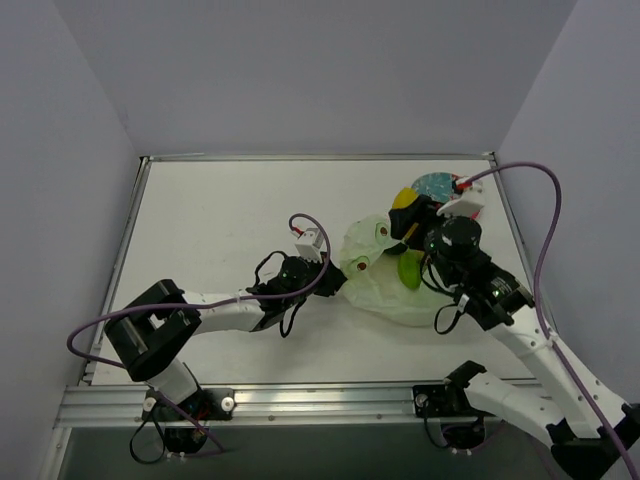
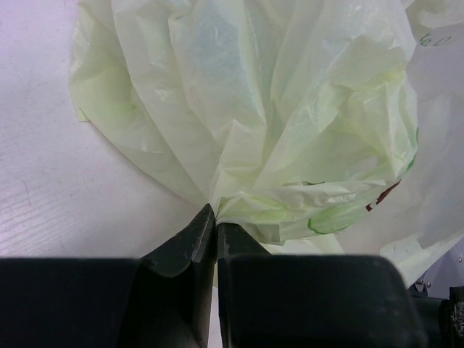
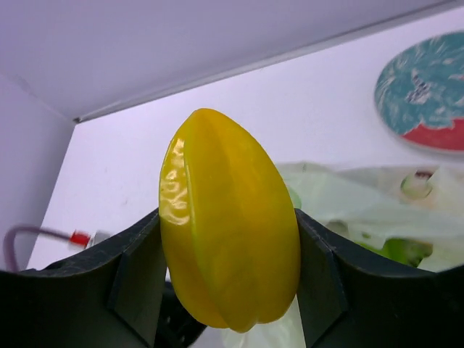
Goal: Take the fake fruits out of the plastic bag
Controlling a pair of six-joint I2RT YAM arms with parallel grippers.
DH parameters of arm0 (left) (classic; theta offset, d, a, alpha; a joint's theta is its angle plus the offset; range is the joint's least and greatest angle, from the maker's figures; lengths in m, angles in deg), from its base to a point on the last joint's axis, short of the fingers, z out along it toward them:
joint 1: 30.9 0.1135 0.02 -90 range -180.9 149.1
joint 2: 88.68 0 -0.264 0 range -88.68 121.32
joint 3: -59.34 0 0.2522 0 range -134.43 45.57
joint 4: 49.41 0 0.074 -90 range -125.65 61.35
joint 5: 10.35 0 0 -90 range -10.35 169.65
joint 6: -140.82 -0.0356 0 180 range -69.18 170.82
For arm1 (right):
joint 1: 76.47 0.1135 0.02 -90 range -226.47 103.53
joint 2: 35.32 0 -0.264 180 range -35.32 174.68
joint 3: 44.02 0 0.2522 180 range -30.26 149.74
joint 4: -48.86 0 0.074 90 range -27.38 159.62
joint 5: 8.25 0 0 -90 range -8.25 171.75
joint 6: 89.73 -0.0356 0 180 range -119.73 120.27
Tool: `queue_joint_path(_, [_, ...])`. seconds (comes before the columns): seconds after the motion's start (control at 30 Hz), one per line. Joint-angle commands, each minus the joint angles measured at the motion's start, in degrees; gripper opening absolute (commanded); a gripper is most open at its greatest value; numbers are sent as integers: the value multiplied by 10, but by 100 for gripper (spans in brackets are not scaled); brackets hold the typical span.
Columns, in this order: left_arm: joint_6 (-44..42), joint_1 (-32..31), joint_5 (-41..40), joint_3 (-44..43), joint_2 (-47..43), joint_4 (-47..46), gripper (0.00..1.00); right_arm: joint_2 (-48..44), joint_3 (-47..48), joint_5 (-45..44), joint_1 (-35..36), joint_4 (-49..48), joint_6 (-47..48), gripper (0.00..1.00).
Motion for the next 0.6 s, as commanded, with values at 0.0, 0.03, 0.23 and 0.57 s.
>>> queue_joint_path(0.0, [-9,0,-2,-9,-13,-24,2,101,62,-83,-52,-34,66,15])
queue_joint_path(0.03, [-11,0,-5,-8,-15,-23,2,122,96,-93,-73,-44,75,14])
queue_joint_path(0.23, [-15,1,-12,-6,-23,-17,2,275,144,-75,-246,-137,82,15])
queue_joint_path(0.57, [-29,4,-21,-6,-32,-6,2,513,160,53,-395,-284,43,17])
